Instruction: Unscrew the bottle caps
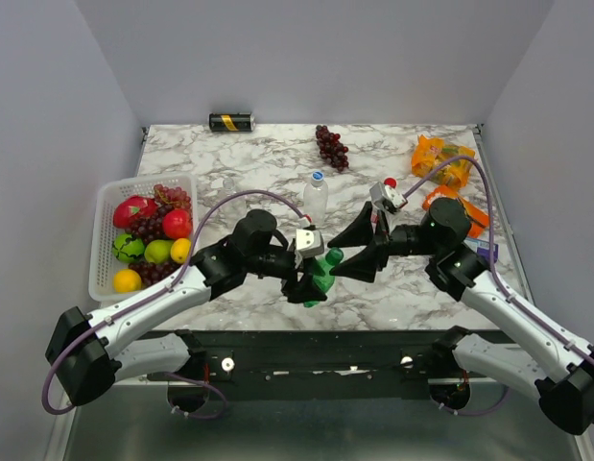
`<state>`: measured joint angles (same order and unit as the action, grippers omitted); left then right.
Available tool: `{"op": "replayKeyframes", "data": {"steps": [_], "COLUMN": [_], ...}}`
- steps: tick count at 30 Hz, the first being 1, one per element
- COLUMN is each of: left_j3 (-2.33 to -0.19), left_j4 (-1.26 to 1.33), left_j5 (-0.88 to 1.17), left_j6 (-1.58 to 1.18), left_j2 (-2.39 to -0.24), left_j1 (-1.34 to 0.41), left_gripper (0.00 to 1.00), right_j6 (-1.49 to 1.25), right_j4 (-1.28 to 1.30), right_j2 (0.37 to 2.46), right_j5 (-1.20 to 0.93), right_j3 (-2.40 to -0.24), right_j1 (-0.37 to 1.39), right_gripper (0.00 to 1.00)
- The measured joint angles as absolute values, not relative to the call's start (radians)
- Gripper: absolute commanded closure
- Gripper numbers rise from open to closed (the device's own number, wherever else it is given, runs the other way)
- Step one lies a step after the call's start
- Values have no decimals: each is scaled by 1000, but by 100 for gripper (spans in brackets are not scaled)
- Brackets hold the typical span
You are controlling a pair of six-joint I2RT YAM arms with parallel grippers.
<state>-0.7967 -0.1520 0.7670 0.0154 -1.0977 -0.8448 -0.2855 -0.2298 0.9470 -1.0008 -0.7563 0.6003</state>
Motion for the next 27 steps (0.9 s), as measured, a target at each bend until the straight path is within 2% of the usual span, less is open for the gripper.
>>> {"op": "replayKeyframes", "data": {"steps": [1, 3, 12, 18, 27], "left_j3": [-797, -797, -797, -797, -797], "left_j4": [-151, -152, -167, -169, -186], "left_j5": [739, 679, 366, 198, 124], "left_j6": [17, 20, 26, 22, 15], "left_j2": [-1096, -1096, -1095, -1097, -1117], "left_j1": [-849, -862, -905, -914, -917], "left_gripper": [65, 65, 67, 67, 67], "right_j6": [-289, -293, -392, -471, -527], "right_j4": [-217, -186, -97, -94, -135], "right_j2": [934, 901, 810, 854, 881], "right_j5": [-972, -899, -490, -401, -386], "right_j3": [-756, -756, -723, -685, -685], "right_j1": [600, 600, 600, 619, 648], "right_gripper": [16, 14, 27, 32, 34]}}
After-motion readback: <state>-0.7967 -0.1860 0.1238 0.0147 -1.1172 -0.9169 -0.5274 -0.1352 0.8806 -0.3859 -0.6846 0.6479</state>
